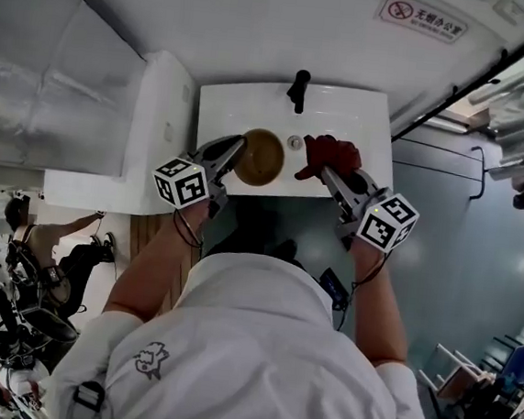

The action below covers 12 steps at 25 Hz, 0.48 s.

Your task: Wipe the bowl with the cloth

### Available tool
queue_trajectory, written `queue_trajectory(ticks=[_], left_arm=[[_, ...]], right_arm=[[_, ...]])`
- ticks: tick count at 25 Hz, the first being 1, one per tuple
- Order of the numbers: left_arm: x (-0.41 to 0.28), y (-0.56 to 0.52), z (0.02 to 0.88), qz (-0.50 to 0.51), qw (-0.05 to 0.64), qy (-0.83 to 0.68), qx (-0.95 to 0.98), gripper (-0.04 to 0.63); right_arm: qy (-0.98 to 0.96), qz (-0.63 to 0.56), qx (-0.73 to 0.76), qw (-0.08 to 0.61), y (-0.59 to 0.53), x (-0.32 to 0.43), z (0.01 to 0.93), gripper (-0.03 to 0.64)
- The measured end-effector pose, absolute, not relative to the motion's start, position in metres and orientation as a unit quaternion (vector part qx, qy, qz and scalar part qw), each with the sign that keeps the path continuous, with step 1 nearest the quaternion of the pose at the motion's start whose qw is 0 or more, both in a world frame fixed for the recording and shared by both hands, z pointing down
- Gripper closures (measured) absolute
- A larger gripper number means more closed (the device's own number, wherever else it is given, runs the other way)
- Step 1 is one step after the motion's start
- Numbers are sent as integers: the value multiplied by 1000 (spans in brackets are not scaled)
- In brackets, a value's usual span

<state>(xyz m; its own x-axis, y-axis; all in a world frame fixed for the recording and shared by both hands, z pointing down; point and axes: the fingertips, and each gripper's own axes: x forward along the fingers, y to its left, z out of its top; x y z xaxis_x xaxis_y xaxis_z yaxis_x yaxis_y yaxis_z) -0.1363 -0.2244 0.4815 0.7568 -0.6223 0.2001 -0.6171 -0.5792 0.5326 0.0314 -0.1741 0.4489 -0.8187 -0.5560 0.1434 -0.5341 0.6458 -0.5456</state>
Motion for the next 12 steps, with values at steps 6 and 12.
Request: queue_trajectory(ticks=[6,12], left_arm=[[-156,-272,517,27,325,-334,884,572],[-158,-280,530,84,308,-328,889,572]], right_arm=[[888,-311,-339,14,-223,7,480,566],[880,-303,-365,-11,-225,-5,490,566]])
